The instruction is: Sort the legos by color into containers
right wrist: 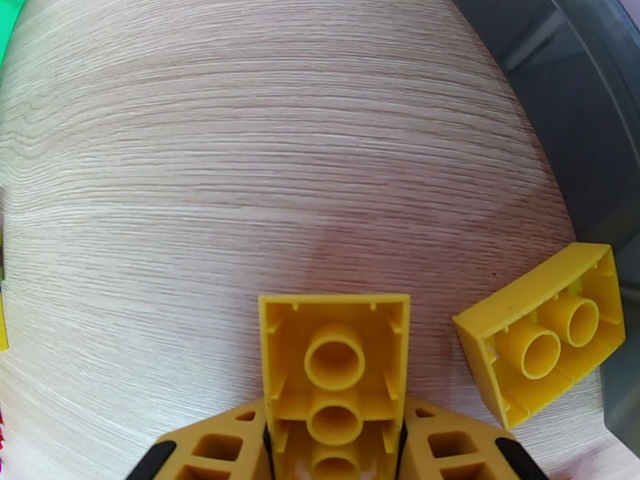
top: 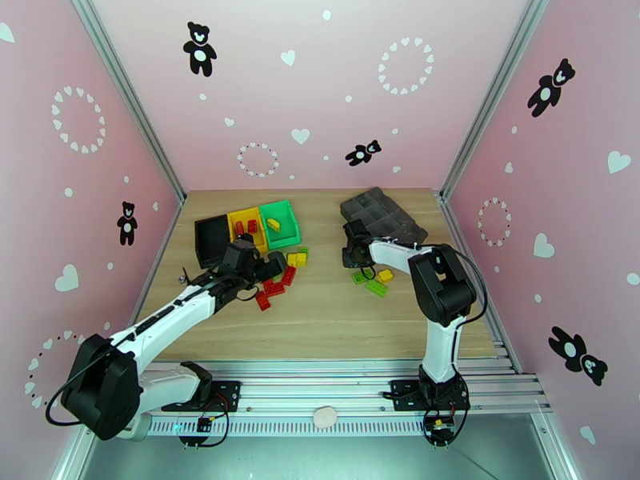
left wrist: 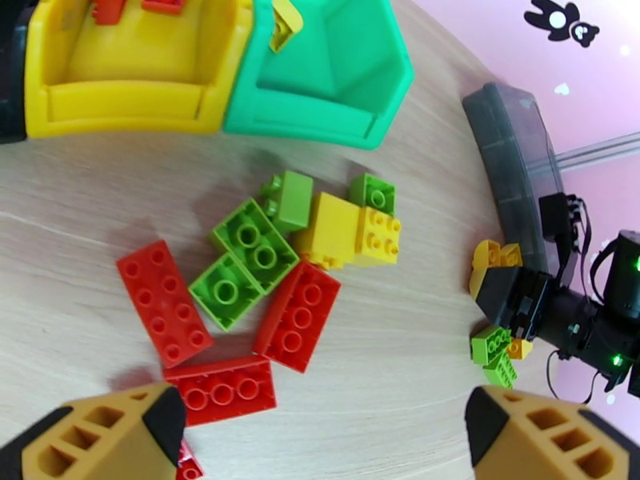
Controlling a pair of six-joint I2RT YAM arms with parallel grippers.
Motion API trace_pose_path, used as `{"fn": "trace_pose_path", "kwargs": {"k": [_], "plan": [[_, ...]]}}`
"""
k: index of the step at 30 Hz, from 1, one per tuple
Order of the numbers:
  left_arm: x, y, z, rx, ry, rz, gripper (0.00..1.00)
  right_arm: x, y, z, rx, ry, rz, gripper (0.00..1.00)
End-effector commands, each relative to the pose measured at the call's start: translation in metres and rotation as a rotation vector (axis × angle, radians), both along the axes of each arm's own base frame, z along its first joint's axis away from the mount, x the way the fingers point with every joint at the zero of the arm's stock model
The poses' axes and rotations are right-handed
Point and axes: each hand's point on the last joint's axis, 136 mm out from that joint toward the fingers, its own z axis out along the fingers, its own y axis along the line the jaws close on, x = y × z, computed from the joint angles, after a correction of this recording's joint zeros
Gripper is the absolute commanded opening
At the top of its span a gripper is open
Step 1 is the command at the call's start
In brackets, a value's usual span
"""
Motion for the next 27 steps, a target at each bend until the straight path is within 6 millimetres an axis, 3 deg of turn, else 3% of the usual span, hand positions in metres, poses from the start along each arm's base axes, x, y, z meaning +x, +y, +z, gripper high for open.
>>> {"fn": "trace_pose_path", "kwargs": {"k": [1, 7, 17, 22, 27], "plan": [[-0.001, 0.016, 0.001, 0.022, 0.0, 0.024, 0.98, 0.002, 0.02, 0.027, 0.057, -0.045, 0.038, 0.33], [0.003, 0.031, 0.003, 0.016, 0.001, 0.04, 0.99, -0.003, 0.053, 0.048, 0.106, -0.072, 0.104, 0.31], [0.02, 0.041, -0.005, -0.09, 0.026, 0.051, 0.98, -0.008, 0.131, 0.086, 0.221, -0.113, 0.243, 0.3], [0.032, 0.043, -0.009, -0.157, 0.039, 0.056, 0.98, -0.002, 0.17, 0.106, 0.283, -0.137, 0.299, 0.29], [0.041, 0.048, -0.006, -0.194, 0.031, 0.073, 0.98, 0.015, 0.195, 0.117, 0.304, -0.158, 0.317, 0.3]]}}
